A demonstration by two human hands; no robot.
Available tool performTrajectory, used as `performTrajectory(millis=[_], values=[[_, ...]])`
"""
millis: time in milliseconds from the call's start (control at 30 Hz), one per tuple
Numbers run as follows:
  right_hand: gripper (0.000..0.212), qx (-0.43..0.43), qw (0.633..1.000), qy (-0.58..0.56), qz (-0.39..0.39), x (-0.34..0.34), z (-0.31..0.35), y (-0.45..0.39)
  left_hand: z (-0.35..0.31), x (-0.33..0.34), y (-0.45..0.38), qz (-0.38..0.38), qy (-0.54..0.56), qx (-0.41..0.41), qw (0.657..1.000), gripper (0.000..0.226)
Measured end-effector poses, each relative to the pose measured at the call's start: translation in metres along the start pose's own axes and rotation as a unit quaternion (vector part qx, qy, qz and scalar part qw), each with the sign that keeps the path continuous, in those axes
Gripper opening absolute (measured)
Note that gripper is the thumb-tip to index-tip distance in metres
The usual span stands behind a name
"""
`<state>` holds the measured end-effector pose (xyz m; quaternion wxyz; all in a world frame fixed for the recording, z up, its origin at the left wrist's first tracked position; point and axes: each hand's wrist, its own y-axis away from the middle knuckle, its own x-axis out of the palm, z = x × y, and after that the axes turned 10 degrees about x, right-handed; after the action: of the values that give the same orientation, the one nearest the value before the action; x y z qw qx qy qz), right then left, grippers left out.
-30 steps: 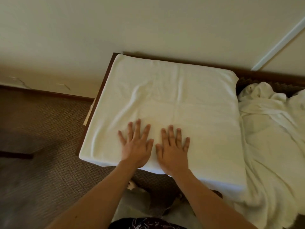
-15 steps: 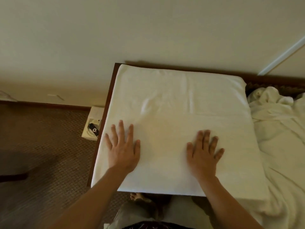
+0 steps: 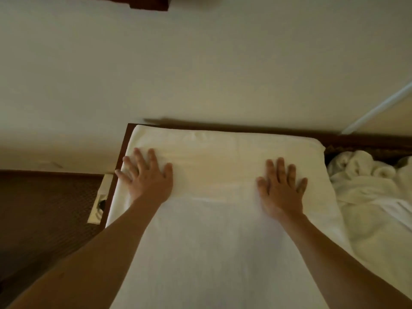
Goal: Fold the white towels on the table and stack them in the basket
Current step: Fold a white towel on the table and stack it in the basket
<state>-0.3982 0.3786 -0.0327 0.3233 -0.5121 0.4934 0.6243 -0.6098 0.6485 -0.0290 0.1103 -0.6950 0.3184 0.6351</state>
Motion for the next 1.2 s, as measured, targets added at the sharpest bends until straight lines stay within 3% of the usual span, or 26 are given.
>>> performTrajectory(millis=[67,167,233,367,433,500,600,667,733,800,933,1033,1200], values=[[0.069,-0.016,1.0,-0.007,0.001,-0.005,0.014,-0.023,-0.041,0.0,-0.014,-0.021,0.008,0.036,0.999,0.072],[0.068,-0.07,0.998,-0.003,-0.004,-0.01,0.035,-0.046,-0.118,0.013,-0.018,-0.016,-0.006,0.201,0.979,0.068],[0.067,-0.069,0.997,0.013,-0.007,-0.015,0.028,-0.067,-0.152,0.023,-0.024,0.003,-0.022,0.243,0.97,0.069],[0.061,0.14,0.981,-0.131,-0.022,-0.036,-0.018,-0.114,-0.173,0.024,-0.054,0.019,-0.025,0.165,0.986,0.073],[0.059,0.241,0.94,-0.234,-0.062,-0.043,-0.047,-0.138,-0.188,0.019,-0.062,0.02,-0.019,0.155,0.987,0.072],[0.063,0.306,0.875,-0.375,-0.018,-0.049,-0.069,-0.16,-0.208,0.019,-0.06,0.022,-0.015,0.191,0.981,0.069],[0.052,0.325,0.778,-0.53,0.092,-0.058,-0.084,-0.178,-0.233,0.028,-0.055,0.027,-0.021,0.246,0.969,0.068],[0.039,0.35,0.722,-0.586,0.114,-0.061,-0.091,-0.184,-0.245,0.034,-0.057,0.026,-0.023,0.239,0.97,0.068],[0.032,0.363,0.682,-0.619,0.14,-0.064,-0.098,-0.188,-0.252,0.036,-0.06,0.027,-0.025,0.227,0.973,0.069],[0.039,0.349,0.661,-0.641,0.176,-0.063,-0.103,-0.191,-0.254,0.037,-0.063,0.027,-0.026,0.225,0.974,0.07],[0.06,0.327,0.627,-0.676,0.206,-0.052,-0.12,-0.195,-0.251,0.038,-0.064,0.014,-0.028,0.22,0.975,0.072],[0.034,0.317,0.635,-0.669,0.222,-0.055,-0.122,-0.191,-0.252,0.039,-0.063,0.01,-0.025,0.221,0.975,0.071],[0.028,0.314,0.657,-0.641,0.242,-0.05,-0.124,-0.192,-0.252,0.038,-0.062,0.008,-0.028,0.224,0.974,0.071]])
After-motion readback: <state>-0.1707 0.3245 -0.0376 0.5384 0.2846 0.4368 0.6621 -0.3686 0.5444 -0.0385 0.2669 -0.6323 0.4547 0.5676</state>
